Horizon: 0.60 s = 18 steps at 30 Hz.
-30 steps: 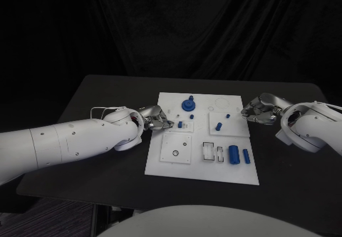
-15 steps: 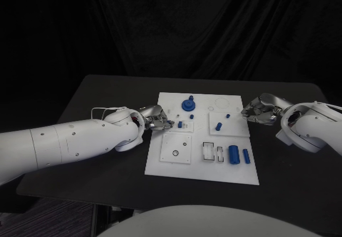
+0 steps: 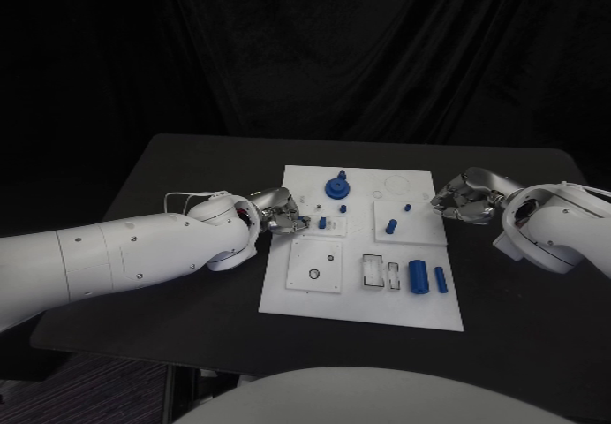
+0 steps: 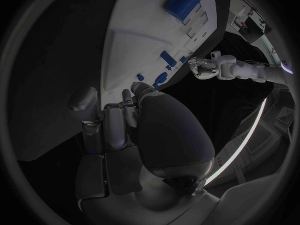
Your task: Assemble the parts on the task board
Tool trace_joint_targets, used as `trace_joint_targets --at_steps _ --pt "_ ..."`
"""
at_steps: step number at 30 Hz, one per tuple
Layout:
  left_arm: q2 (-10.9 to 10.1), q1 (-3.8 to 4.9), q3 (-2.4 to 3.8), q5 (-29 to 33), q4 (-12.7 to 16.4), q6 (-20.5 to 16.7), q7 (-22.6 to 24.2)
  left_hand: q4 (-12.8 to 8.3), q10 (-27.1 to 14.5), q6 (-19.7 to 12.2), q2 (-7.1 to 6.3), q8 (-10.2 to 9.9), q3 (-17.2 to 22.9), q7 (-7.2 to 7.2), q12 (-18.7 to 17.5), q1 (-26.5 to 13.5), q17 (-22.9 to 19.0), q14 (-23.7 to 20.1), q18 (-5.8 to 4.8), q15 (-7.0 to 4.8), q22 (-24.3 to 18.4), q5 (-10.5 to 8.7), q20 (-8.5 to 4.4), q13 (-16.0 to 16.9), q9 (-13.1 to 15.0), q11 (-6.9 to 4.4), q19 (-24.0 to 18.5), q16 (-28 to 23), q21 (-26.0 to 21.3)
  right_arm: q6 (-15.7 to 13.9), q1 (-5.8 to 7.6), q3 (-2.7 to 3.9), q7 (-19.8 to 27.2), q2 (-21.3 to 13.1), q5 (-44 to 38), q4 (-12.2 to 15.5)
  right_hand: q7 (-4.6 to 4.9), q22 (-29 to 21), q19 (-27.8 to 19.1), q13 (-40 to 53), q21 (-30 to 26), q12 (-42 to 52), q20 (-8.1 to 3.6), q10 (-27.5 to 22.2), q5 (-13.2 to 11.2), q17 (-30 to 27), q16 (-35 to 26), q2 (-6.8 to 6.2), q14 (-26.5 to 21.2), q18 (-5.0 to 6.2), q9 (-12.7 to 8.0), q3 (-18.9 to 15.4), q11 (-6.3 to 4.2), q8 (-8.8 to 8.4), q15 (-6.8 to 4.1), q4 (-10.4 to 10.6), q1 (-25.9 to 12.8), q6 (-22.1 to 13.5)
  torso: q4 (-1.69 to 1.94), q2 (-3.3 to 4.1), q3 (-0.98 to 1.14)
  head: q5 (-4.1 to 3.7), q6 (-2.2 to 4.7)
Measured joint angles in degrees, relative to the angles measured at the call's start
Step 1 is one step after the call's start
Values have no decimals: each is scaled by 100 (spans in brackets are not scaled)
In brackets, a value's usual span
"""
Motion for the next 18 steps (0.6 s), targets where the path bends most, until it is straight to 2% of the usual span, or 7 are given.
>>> trace_joint_targets --at_steps 6,11,14,18 --pt "40 0 0 0 -41 66 -42 15 0 -65 -63 -304 126 -70 0 -105 0 0 0 0 0 -197 0 0 0 0 0 0 0 18 -6 0 -7 5 0 -3 0 0 0 -3 0 2 0 0 0 -2 0 0 0 0 0 13 0 0 0 1 0 0 0 3 -1 -6 0" --pt "84 0 0 0 -81 144 -57 17 0 -98 -19 -371 205 -94 0 -245 0 0 0 1 0 -441 0 0 0 1 0 0 -24 30 -9 0 -14 7 0 -6 0 -1 0 -22 -24 1 0 -21 0 -15 -23 0 0 0 0 13 21 0 0 1 0 0 2 8 -1 -17 0" --pt "109 0 0 0 -106 181 -61 23 -1 -125 -16 -410 211 -84 0 -287 0 0 0 1 0 -519 0 0 0 1 0 0 -24 36 -10 0 -18 9 1 -8 0 -1 0 -22 -24 -13 0 -21 0 -15 -23 0 0 0 0 12 21 0 0 1 0 0 2 8 -3 -21 0" --pt "133 0 5 0 -140 219 -63 25 0 -166 17 -479 214 -67 0 -475 -1 0 1 1 0 -867 0 0 1 1 0 0 -24 43 -13 0 -22 15 1 -13 0 -1 0 -22 -24 -14 0 -21 0 -15 -23 0 0 0 0 12 21 0 0 0 0 0 0 8 -3 -20 0"
